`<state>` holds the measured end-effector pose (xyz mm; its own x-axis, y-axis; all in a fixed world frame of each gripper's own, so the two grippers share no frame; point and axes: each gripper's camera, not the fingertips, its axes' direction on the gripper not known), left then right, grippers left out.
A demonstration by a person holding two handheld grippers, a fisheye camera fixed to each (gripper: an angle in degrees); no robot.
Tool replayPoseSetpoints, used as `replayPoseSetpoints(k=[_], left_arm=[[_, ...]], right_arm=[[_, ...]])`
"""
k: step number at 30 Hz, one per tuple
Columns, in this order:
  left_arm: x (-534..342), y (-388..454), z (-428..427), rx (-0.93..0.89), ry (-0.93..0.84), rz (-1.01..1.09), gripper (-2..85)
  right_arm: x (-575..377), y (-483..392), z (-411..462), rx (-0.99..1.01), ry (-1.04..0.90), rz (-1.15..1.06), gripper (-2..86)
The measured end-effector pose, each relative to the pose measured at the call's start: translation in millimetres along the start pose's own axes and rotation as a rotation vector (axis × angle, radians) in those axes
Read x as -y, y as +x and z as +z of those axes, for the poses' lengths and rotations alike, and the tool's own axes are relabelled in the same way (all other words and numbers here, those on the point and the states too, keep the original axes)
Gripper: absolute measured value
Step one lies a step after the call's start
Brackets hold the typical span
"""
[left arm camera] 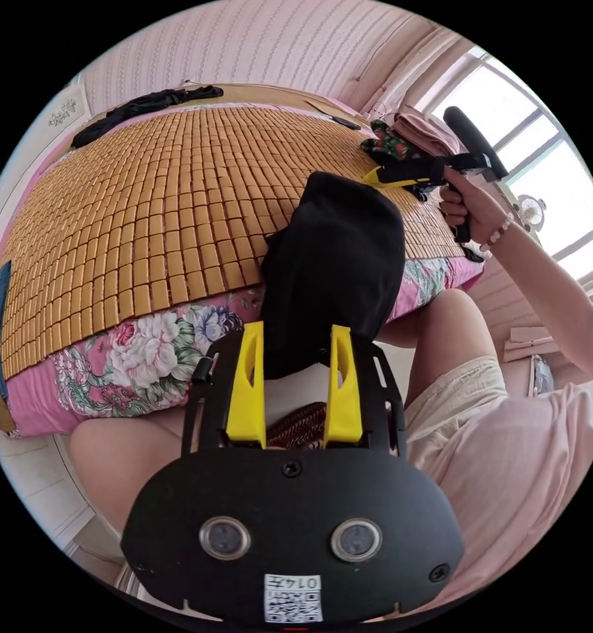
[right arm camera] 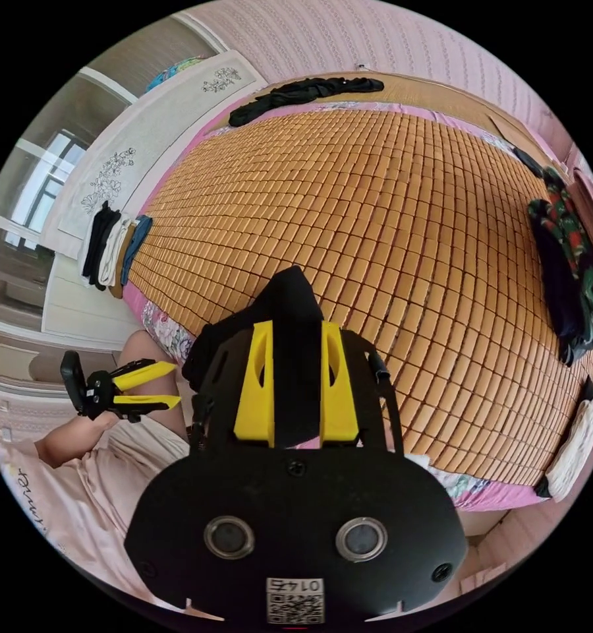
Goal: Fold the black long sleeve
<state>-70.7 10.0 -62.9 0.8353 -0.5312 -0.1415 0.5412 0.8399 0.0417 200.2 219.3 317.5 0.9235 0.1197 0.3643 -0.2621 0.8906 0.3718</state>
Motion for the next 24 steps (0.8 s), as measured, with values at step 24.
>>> replayPoseSetpoints(k=[24], left_arm=[[-51, -18, -55, 0.022, 0.058, 0.162, -0.7]], right_arm=[[-68, -53, -137, 0.006, 0.151, -0.277, 3.9]])
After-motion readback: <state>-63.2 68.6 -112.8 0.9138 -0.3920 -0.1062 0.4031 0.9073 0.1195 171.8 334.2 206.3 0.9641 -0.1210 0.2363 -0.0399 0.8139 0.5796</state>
